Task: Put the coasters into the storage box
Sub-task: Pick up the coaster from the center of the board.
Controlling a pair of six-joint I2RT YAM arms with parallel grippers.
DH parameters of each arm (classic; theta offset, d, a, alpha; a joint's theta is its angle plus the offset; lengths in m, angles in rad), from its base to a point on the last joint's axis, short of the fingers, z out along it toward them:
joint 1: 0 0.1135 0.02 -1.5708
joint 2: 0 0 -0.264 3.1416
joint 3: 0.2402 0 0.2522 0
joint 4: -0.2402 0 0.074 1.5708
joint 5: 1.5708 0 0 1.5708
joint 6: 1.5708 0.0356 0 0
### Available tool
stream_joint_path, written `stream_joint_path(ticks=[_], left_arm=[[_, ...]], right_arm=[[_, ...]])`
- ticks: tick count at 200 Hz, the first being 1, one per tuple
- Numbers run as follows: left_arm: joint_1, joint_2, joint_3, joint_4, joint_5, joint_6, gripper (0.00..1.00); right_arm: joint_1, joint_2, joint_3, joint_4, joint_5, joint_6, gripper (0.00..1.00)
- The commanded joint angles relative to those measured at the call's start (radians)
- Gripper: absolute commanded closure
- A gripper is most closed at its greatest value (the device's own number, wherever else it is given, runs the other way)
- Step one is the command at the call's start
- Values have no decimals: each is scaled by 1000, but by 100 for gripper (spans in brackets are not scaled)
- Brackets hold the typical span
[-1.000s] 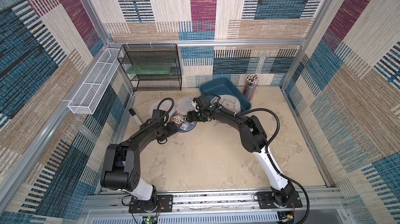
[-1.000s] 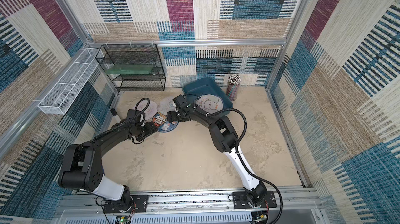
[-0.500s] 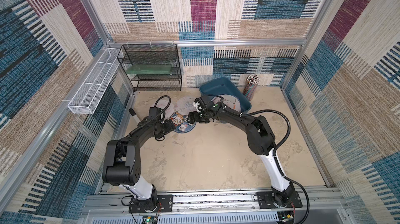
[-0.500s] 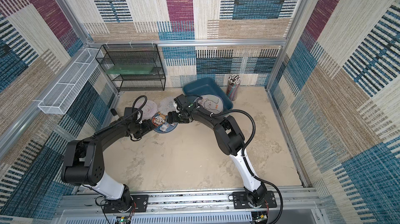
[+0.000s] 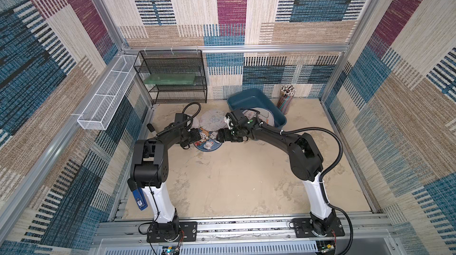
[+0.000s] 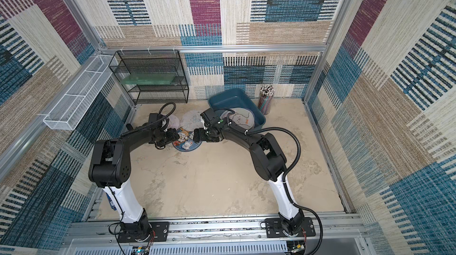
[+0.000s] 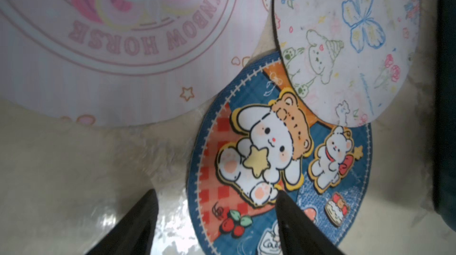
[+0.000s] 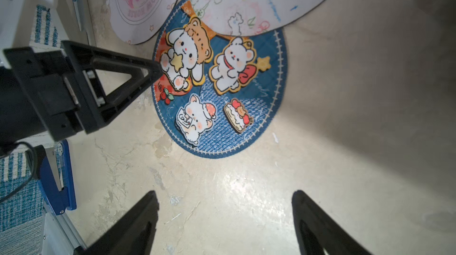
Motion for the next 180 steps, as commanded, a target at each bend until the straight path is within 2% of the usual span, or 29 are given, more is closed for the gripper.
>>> stream_joint_path(ticks=[1, 41, 90, 131, 180], left_arm=[[-15, 42, 40, -59, 78, 68, 27], [-73, 79, 69, -168, 154, 117, 29], [-128, 43, -34, -256, 201, 159, 31], [-129, -51, -152, -164, 128, 91, 27], [-110, -32, -68, -116, 54, 27, 26]], right_arm=[[-11, -30, -18, 12, 23, 2, 13], [-43, -46, -38, 11, 6, -15, 13], [-65, -8, -23, -4, 24, -35, 12], [-65, 87, 73, -71, 85, -58, 14], [-63, 141, 104, -92, 131, -44, 24]])
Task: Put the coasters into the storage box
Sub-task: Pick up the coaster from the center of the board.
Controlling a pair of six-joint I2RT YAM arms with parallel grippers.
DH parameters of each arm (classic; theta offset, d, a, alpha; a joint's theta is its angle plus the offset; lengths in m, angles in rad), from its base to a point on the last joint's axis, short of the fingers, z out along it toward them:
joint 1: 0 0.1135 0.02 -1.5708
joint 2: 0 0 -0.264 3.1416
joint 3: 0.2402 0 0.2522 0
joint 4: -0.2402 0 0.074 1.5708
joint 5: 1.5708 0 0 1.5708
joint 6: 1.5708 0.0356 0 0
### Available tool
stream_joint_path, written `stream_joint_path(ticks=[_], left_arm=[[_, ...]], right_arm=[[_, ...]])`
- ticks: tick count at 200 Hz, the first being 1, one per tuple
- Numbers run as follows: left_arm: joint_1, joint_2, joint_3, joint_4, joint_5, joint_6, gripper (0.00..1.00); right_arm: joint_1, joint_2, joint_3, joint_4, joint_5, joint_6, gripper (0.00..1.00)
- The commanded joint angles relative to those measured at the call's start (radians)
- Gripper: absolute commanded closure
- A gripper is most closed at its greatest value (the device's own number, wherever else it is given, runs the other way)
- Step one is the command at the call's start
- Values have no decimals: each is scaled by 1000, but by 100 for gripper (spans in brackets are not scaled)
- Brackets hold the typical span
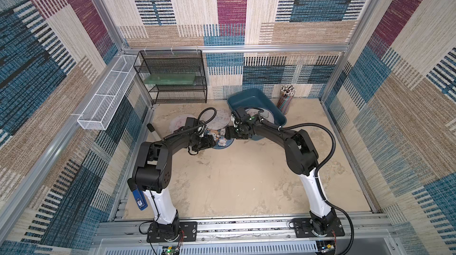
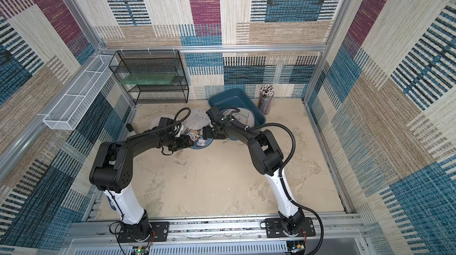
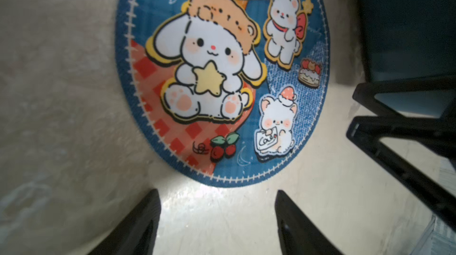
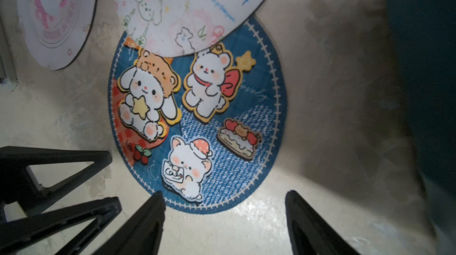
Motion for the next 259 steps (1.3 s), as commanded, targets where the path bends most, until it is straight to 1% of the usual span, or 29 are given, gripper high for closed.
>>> stream_joint_path(ticks=[1, 30, 52, 77, 118, 200, 212, 229, 259], left_arm=[[10, 37, 36, -96, -119, -44, 26], [14, 89, 90, -100, -139, -41, 27], [14, 101, 98, -89, -151, -46, 28], [15, 124, 120, -101, -140, -41, 28], [16, 134, 104, -104, -123, -25, 31], [16, 140, 87, -104, -100, -12, 31], [16, 142, 89, -105, -100, -10, 31], [16, 142, 90, -106, -101, -10, 31], [16, 137, 85, -102, -99, -13, 31]], right_arm=[[2, 18, 8, -23, 36, 3, 24], [5, 51, 24, -29, 31, 5, 25], [7, 69, 31, -24, 11, 9, 25], [10, 82, 29, -9, -18, 17, 26], [11, 109, 42, 6, -71, 31, 28], [16, 152, 75, 24, -141, 49, 29], [16, 151, 76, 24, -130, 56, 32], [16, 135, 56, 43, -116, 66, 46], [15, 111, 37, 79, -108, 77, 62]])
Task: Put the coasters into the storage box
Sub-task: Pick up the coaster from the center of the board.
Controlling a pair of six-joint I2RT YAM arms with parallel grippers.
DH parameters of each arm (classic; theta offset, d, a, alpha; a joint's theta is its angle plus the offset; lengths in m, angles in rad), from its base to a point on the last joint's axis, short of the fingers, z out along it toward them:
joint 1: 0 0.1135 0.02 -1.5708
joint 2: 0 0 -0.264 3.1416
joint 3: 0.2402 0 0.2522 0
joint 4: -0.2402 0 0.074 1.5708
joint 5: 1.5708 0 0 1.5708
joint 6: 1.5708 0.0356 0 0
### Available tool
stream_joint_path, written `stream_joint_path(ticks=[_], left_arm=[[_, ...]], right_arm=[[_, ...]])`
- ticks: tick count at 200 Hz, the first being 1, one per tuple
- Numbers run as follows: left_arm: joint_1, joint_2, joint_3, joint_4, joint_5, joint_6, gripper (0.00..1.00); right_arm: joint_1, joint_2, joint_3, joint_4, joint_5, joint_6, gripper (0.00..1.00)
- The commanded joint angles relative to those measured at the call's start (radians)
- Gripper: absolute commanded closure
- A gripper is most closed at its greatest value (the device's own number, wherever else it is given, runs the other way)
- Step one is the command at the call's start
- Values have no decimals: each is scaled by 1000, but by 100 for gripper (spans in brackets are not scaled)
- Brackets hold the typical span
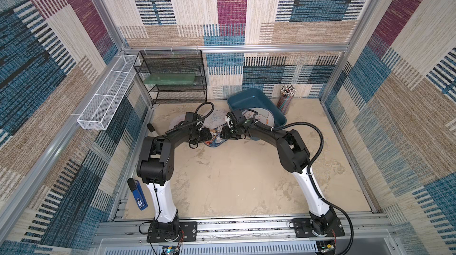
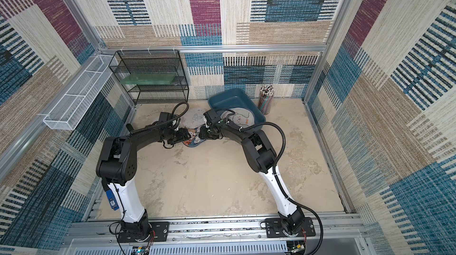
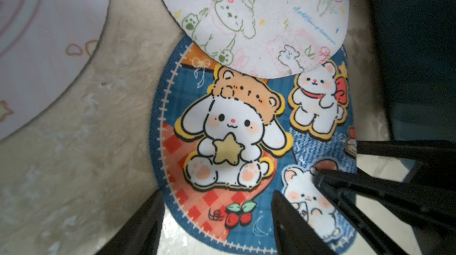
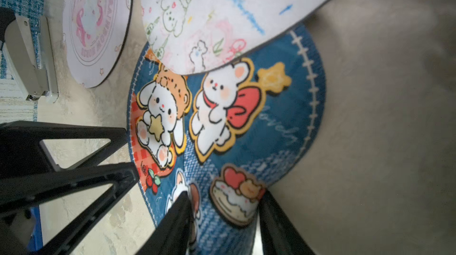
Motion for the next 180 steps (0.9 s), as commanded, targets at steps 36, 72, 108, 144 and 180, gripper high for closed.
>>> stream_joint_path(ticks=[36, 72, 108, 144, 180], left_arm=[[-1, -5, -38, -134, -9, -12, 29], [4, -83, -68, -121, 5, -43, 25], [12, -155, -109, -111, 11, -70, 23], [22, -213, -145, -107, 21, -86, 22], [26, -242, -158, -120, 24, -78, 21]], right_arm=[[7, -33, -8, -59, 10, 32, 75], [15, -115, -11, -65, 8, 32, 79], [14, -212, -11, -98, 19, 25, 81], [-12, -305, -1, -139, 49, 13, 81], [-79, -358, 55, -181, 70, -18, 81]])
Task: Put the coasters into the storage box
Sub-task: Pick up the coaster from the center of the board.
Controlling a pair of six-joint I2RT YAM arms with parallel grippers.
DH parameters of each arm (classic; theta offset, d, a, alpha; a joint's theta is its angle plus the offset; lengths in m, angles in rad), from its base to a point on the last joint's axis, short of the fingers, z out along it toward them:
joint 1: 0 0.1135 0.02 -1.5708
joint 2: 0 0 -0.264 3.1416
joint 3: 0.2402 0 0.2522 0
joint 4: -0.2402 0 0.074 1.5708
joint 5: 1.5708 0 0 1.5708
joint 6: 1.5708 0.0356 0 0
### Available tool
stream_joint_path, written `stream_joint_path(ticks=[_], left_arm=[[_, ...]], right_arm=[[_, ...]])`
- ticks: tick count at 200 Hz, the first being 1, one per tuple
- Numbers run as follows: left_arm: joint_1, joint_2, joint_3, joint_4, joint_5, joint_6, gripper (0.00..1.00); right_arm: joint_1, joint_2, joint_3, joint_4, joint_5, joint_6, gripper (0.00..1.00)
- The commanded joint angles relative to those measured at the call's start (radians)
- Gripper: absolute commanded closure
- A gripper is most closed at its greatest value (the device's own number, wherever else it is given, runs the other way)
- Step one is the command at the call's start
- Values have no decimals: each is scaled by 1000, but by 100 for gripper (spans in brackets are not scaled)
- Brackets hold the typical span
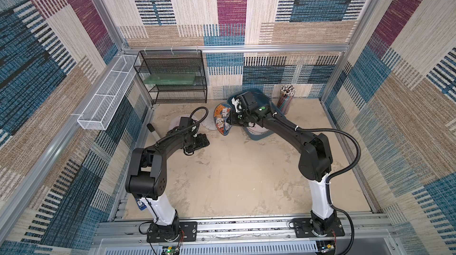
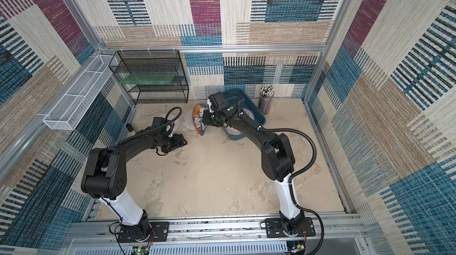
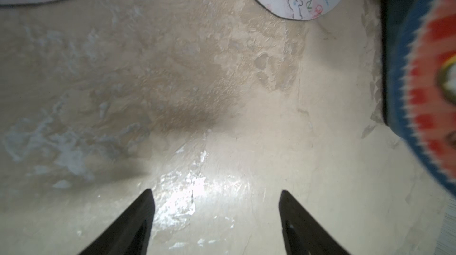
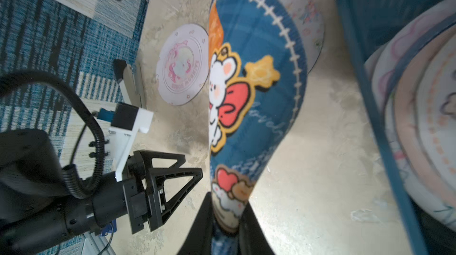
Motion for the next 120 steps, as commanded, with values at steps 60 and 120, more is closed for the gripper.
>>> stream_joint_path(ticks=[60, 120], left_arm=[[2, -43, -35, -21, 22, -11, 21], [2, -69, -53, -35, 12, -7, 21]], right_arm=[[-210, -3, 49, -18, -18, -57, 80], [-315, 82, -74, 50, -77, -55, 80]])
